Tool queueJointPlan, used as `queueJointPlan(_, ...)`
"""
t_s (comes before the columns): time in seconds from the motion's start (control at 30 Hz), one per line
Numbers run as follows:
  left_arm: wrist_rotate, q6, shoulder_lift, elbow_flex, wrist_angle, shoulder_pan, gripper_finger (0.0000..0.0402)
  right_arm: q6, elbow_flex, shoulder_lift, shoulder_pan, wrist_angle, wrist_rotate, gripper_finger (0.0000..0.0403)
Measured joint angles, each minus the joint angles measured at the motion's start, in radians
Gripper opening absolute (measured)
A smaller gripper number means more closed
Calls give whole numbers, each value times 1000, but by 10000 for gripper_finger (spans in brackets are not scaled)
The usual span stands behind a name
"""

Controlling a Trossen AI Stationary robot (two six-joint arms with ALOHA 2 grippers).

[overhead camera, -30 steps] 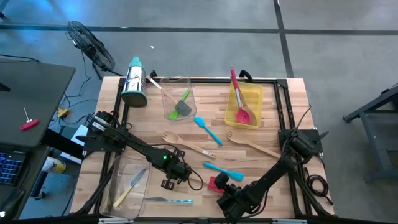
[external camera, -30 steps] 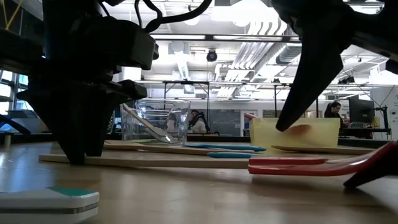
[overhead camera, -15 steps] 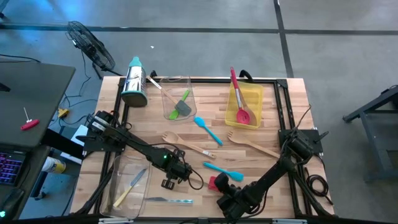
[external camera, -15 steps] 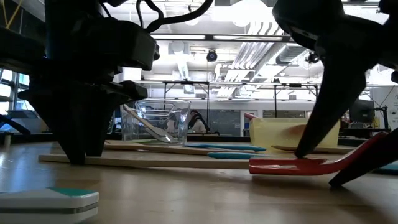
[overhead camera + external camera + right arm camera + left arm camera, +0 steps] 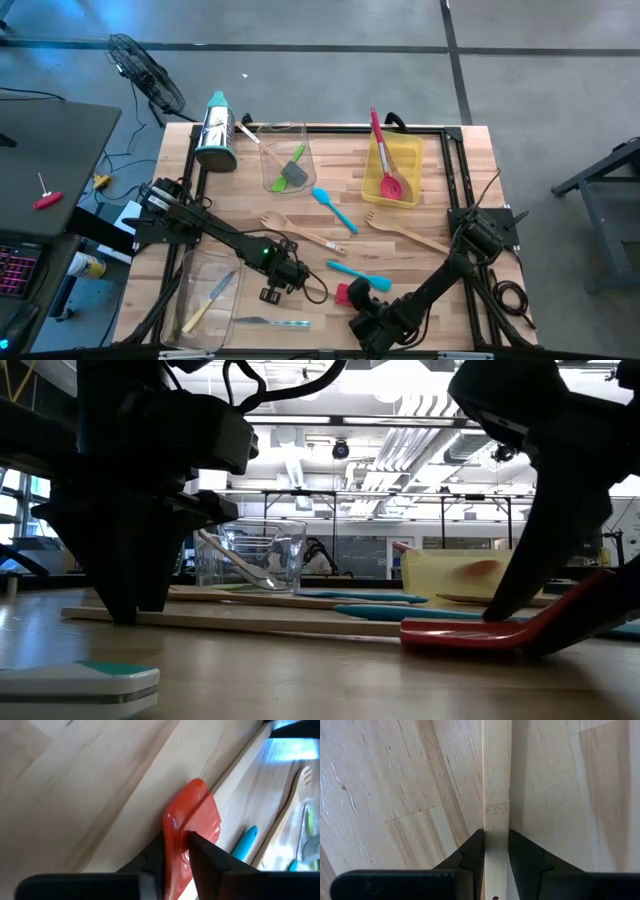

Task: Pick & Place Kitchen Items
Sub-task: Put the orange spatula into the top transparent bin

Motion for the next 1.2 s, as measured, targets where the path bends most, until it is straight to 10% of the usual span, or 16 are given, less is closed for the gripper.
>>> queueJointPlan(0.4, 9, -31, 4, 47, -24, 0, 74, 197, 2, 0, 5, -28, -4, 15)
queueJointPlan(1.2, -49, -106, 13, 546, -531, -3, 73, 400, 5, -13, 17, -99, 38, 5)
